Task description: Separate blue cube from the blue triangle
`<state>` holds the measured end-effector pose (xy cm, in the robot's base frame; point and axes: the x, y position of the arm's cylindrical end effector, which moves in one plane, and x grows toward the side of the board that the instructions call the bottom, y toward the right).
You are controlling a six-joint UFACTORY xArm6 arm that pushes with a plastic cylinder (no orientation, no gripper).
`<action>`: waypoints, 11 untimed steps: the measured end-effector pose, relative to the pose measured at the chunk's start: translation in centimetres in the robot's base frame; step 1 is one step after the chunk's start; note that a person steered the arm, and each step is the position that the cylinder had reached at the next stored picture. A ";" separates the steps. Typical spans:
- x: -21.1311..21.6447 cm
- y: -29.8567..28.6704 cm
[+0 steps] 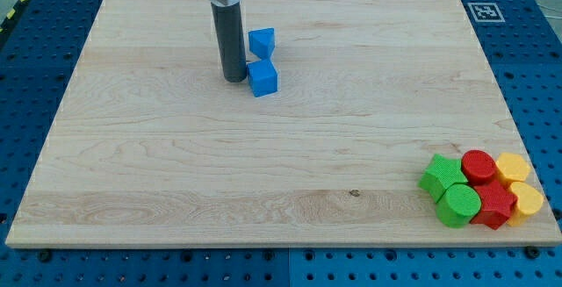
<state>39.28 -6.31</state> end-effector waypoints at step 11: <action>2.9 16.9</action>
<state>42.17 10.60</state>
